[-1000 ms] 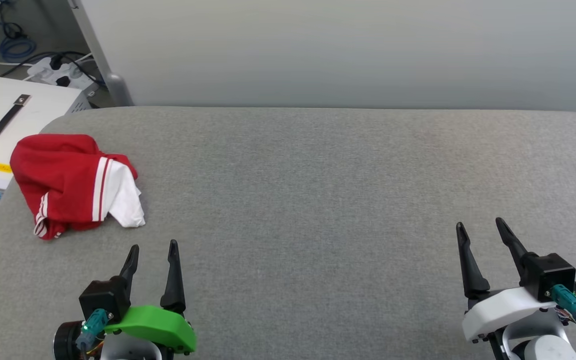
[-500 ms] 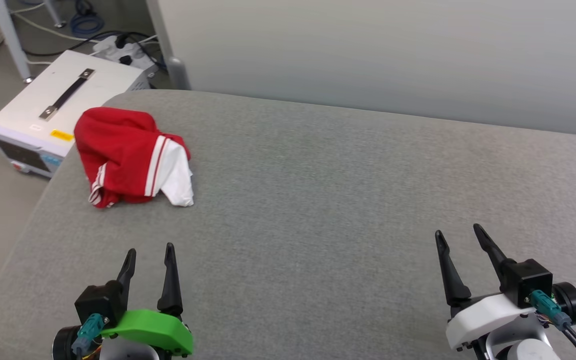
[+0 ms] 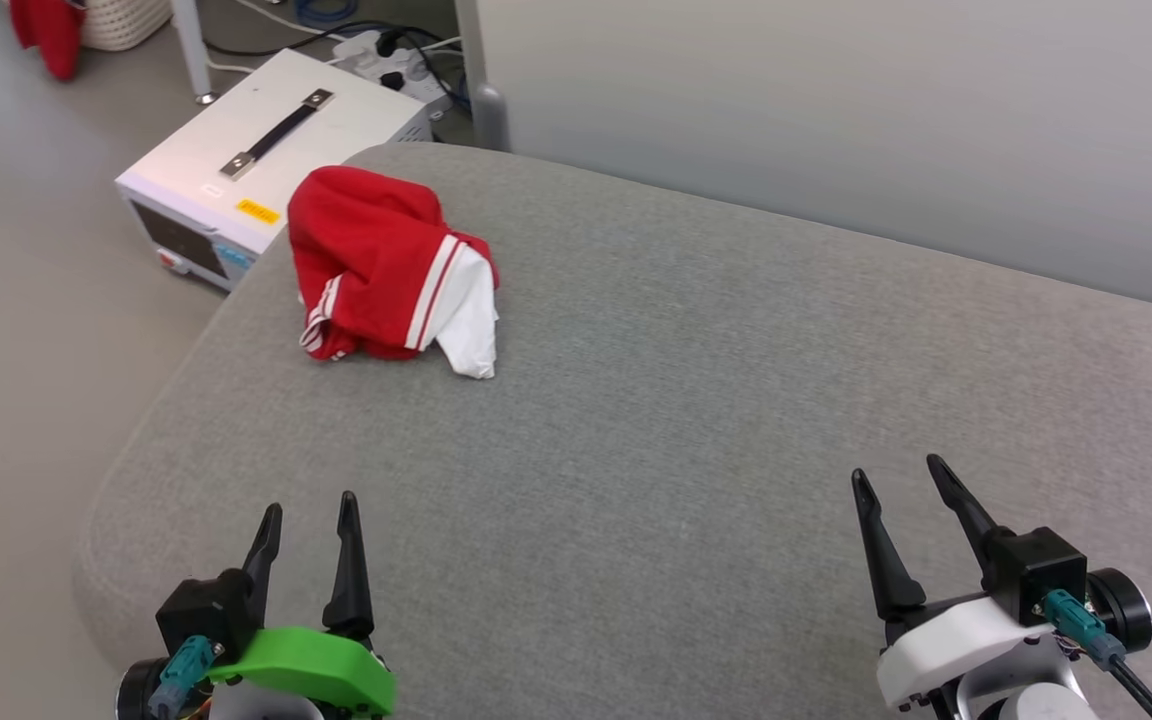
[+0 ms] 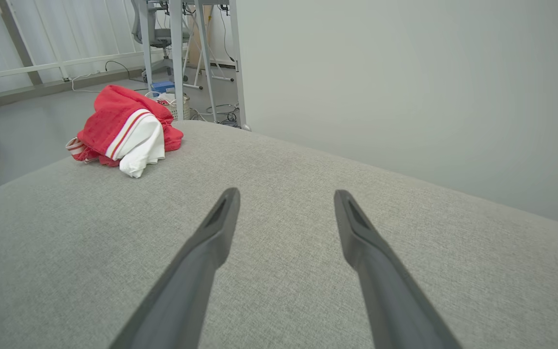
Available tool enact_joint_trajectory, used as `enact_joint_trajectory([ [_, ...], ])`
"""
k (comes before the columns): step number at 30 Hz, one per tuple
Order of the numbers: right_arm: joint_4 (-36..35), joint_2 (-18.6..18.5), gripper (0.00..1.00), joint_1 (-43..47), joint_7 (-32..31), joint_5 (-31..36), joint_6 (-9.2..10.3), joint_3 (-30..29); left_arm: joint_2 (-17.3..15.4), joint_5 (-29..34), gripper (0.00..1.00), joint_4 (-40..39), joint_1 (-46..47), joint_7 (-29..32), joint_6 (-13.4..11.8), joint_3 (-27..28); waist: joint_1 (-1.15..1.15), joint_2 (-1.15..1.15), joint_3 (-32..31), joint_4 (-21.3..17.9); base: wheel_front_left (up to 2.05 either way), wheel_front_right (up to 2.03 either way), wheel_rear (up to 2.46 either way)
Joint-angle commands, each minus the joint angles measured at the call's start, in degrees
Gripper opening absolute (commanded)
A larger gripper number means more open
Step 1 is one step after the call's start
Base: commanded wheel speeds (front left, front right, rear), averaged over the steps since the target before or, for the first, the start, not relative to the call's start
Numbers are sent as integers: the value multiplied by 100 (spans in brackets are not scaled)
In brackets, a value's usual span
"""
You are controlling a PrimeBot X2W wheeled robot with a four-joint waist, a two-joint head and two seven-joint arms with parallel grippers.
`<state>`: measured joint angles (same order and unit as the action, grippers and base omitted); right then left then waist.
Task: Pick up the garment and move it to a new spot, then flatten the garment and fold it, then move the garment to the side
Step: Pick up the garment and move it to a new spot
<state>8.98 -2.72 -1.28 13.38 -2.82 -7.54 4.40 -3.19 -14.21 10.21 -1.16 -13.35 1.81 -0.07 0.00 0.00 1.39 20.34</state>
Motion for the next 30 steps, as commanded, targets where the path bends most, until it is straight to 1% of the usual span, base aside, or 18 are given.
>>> enact_joint_trajectory([
  [1,38,-15,100,-59,58,-61,5,21,29,-80,100,23,-78,-59,33,-36,0,0,31,221,0,0,0],
  [6,89,-16,100,-88,118,-79,5,46,30,-92,100,53,-90,-119,46,-81,0,0,33,395,0,0,0],
  [10,122,-16,100,-116,162,-97,5,79,32,-139,100,55,-103,-164,41,-71,0,0,51,460,0,0,0],
  [17,68,-16,100,-178,162,-53,5,85,32,-174,100,38,-28,-164,91,-40,0,0,267,280,0,0,0],
  [20,20,-16,100,-243,162,33,5,61,32,-136,100,124,127,-164,165,-34,0,0,488,150,0,0,0],
  [23,-43,-16,100,-332,162,146,5,15,25,-102,100,326,428,-164,293,-15,0,0,781,13,0,0,0],
  [24,-67,-16,100,-360,162,185,5,4,2,-81,100,400,547,-164,329,-11,0,0,875,-26,0,0,0],
  [27,-144,-16,100,-454,162,316,5,-34,-208,-53,100,767,1083,-148,446,-114,0,0,1196,-152,0,0,0],
  [30,-222,-16,100,-566,162,441,5,-71,-531,-144,100,1055,1780,191,520,-266,0,0,1516,-273,0,0,0],
])
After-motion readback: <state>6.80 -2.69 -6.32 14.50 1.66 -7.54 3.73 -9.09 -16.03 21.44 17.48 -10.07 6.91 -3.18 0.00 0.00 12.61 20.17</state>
